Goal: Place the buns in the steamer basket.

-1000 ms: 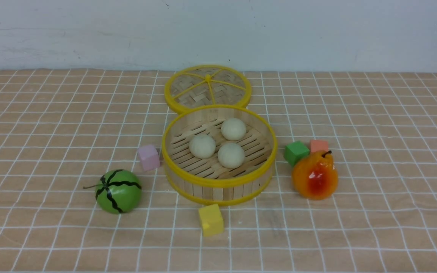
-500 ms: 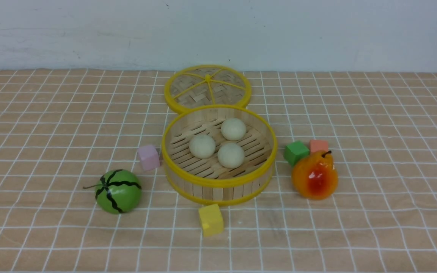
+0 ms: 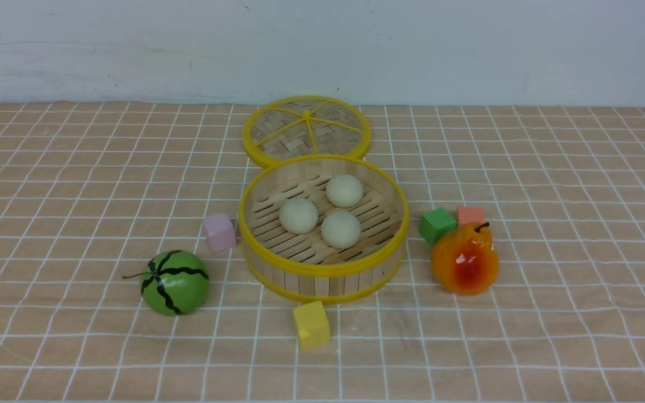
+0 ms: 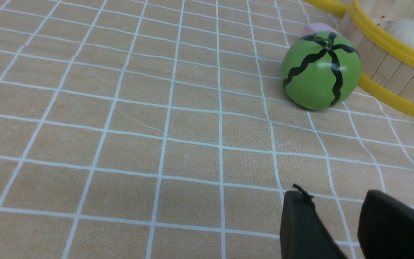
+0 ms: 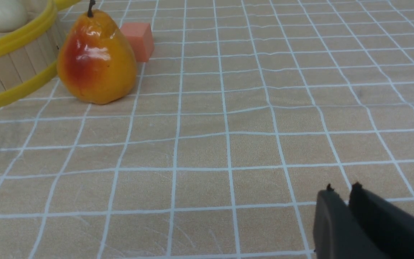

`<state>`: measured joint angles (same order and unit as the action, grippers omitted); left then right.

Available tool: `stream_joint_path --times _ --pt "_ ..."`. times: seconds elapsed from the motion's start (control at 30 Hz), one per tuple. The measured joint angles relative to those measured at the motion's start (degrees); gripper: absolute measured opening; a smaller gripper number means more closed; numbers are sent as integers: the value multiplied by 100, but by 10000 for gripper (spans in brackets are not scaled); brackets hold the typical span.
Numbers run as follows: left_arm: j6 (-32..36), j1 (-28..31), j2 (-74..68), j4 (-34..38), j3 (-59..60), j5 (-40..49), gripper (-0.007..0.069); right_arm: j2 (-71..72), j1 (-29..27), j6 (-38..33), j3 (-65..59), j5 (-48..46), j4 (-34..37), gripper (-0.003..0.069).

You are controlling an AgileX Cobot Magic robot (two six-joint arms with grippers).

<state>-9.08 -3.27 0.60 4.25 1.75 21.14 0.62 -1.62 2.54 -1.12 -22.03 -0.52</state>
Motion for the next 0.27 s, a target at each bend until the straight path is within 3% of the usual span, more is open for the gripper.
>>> stream_joint_path --times 0.27 --pt "0 0 0 0 0 0 237 0 0 -5 0 0 0 88"
